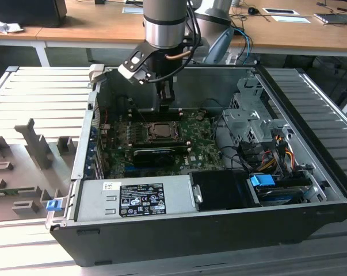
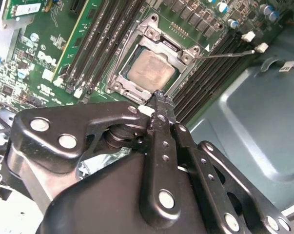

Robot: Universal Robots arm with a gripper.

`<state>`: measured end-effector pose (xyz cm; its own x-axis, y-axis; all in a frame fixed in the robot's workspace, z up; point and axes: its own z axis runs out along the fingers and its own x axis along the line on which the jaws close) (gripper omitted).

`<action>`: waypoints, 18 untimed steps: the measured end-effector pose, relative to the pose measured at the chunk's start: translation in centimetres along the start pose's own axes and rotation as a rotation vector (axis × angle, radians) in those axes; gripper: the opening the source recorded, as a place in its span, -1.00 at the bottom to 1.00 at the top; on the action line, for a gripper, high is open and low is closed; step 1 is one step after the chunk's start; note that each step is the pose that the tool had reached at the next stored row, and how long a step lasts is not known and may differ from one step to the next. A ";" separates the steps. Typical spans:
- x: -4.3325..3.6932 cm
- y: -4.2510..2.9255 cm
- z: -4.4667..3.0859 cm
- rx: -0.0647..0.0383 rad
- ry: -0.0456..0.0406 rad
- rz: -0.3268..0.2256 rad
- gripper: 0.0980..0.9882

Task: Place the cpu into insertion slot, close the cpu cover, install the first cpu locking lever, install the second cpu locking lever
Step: 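Install the first cpu locking lever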

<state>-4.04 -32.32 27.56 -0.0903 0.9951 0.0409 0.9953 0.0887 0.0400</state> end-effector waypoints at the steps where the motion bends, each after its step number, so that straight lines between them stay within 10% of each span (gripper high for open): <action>1: 0.00 0.00 -0.01 0.001 0.0007 -0.019 -0.98; 18: -0.01 0.00 0.00 0.013 0.0126 -0.316 -0.98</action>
<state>-4.04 -32.32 27.56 -0.3953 0.9177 0.0408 0.9183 0.3938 0.0401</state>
